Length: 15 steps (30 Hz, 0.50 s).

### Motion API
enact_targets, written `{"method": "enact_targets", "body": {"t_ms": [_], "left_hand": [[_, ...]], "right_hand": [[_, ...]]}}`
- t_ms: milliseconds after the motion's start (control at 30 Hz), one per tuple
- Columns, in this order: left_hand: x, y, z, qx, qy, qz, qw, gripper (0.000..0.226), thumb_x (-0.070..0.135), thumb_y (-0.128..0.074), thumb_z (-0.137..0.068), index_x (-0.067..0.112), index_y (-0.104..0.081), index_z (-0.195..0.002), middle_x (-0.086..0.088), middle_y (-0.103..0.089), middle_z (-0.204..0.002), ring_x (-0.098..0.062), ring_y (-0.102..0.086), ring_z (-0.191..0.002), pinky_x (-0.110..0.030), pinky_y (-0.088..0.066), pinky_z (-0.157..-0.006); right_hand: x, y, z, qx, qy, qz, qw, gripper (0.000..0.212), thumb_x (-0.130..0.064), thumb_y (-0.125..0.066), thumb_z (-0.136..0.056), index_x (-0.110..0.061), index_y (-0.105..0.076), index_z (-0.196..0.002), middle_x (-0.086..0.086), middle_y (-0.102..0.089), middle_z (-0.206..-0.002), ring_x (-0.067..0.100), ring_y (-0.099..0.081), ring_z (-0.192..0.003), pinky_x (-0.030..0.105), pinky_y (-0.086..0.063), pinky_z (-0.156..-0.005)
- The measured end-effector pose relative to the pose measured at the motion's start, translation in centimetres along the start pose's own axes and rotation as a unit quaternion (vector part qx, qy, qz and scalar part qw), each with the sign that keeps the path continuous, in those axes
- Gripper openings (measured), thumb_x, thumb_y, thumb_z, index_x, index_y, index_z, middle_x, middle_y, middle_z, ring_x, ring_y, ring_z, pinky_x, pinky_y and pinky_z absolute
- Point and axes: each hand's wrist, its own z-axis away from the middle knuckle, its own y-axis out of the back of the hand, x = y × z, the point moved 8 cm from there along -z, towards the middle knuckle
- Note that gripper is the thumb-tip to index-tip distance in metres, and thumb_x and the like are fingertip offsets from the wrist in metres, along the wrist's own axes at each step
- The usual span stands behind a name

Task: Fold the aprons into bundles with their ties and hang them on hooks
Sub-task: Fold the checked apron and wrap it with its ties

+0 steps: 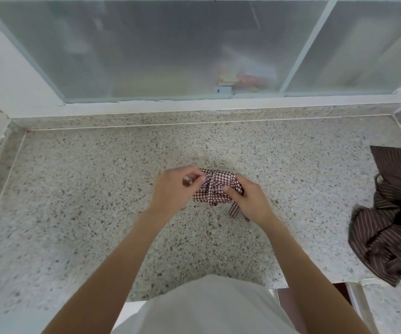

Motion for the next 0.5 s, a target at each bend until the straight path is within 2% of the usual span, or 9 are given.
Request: {"method": "enact_targets", "body": {"t_ms": [133,200,267,333,400,500], "left_hand": [[-1.9,-0.8,1.3,0.039,0.025,0.051,0.998,0.01,0.026,-0.066,-0.085,0.021,-0.069,-0.093,0.009,-0.068,-0.085,-0.004,-0.063,-0.071,-0.019,-0.053,-0.061],[-2.7,-1.3,1.3,0.055,0.045,0.066,0.995,0.016,0.032,-0.066,-0.084,0.019,-0.069,-0.093,0.007,-0.065,-0.088,-0.005,-0.061,-0.073,-0.018,-0.051,-0.062],[-3.6,-1.3,1.1,0.088,0.088,0.104,0.987,0.024,0.04,-0.065,-0.08,0.019,-0.069,-0.092,0.008,-0.063,-0.089,-0.002,-0.059,-0.076,-0.012,-0.047,-0.064],[-4.6,-1.2,0.8,0.12,0.138,0.156,0.971,0.028,0.044,-0.064,-0.077,0.021,-0.068,-0.092,0.012,-0.062,-0.089,0.001,-0.058,-0.08,-0.007,-0.044,-0.068],[-5.7,-1.1,0.8,0.14,0.173,0.194,0.956,0.025,0.041,-0.066,-0.077,0.023,-0.067,-0.094,0.015,-0.064,-0.091,0.002,-0.059,-0.083,-0.006,-0.044,-0.07],[-7.3,-0.7,1.1,0.161,0.185,0.213,0.946,0.02,0.033,-0.067,-0.079,0.018,-0.069,-0.093,0.008,-0.067,-0.087,-0.003,-0.063,-0.079,-0.011,-0.047,-0.066]], "right_hand": [[-1.0,-1.0,-1.5,0.018,0.005,-0.015,1.0,0.028,-0.03,-0.056,-0.092,-0.007,-0.056,-0.108,-0.003,-0.061,-0.085,0.012,-0.057,-0.071,0.02,-0.042,-0.059],[-1.5,-1.5,-2.2,0.032,0.011,-0.024,0.999,0.026,-0.03,-0.056,-0.092,-0.008,-0.057,-0.105,-0.009,-0.057,-0.081,0.004,-0.053,-0.067,0.019,-0.04,-0.059],[-2.0,-1.7,-3.1,0.054,0.015,-0.034,0.998,0.023,-0.028,-0.058,-0.092,-0.008,-0.058,-0.104,-0.01,-0.057,-0.082,0.004,-0.051,-0.068,0.022,-0.04,-0.06],[-2.7,-1.5,-3.8,0.094,0.036,-0.01,0.995,0.024,-0.024,-0.061,-0.09,-0.006,-0.06,-0.105,-0.002,-0.06,-0.097,0.007,-0.054,-0.082,0.026,-0.046,-0.069],[-3.7,-1.4,-4.1,0.123,0.076,0.022,0.989,0.025,-0.024,-0.062,-0.088,-0.004,-0.06,-0.102,0.003,-0.056,-0.12,0.007,-0.054,-0.099,0.019,-0.047,-0.079],[-5.0,-2.9,-4.7,0.076,0.13,0.048,0.987,0.028,-0.03,-0.053,-0.091,-0.003,-0.055,-0.098,0.001,-0.044,-0.141,0.007,-0.056,-0.1,0.015,-0.047,-0.073]]}}
